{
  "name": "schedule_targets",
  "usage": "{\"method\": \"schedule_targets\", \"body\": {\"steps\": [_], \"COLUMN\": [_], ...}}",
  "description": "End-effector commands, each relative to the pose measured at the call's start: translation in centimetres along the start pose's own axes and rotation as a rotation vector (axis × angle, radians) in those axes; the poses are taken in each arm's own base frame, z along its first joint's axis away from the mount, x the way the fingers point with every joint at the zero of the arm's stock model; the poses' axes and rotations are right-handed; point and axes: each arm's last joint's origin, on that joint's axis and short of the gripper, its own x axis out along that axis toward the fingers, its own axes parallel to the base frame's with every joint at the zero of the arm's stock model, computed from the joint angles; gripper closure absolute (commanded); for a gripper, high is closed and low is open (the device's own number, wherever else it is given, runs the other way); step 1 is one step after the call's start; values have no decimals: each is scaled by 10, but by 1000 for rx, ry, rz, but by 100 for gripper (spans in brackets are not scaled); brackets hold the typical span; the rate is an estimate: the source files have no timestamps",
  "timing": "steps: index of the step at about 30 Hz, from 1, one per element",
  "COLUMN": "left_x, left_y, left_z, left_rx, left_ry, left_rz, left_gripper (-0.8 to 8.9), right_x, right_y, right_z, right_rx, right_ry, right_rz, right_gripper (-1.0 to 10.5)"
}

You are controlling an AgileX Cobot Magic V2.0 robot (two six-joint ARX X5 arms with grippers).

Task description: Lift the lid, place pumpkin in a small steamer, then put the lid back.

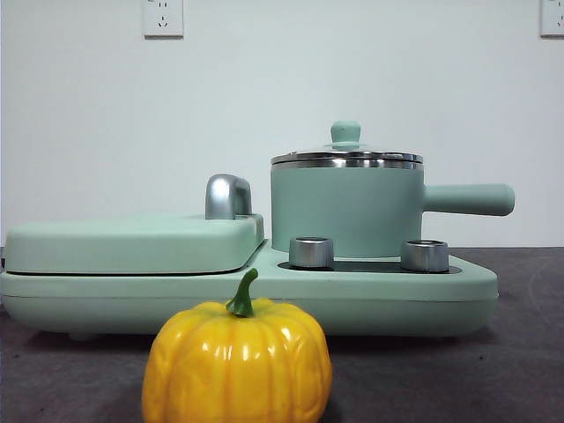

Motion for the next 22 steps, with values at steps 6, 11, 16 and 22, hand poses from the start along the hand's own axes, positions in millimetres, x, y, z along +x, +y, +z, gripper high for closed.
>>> {"method": "schedule_targets", "body": {"steps": [6,11,16,22], "left_x": [27,46,63,76], "left_y": [2,-1,-6,-17], "left_z": [3,0,-5,-9], "left_rx": [72,174,204,220], "left_ry": [88,152,209,267], "left_rz": [-77,-126,-174,-241], "left_gripper": [804,804,804,804], "right_x": [28,46,60,74], "right_y": [-5,-2,8,20], "right_z": [15,18,17,10], "right_rx": [-102,-156,-199,-213], "right_ry": [78,126,166,216], "right_rz": [70,125,195,279], "right_gripper": [933,933,933,933]}}
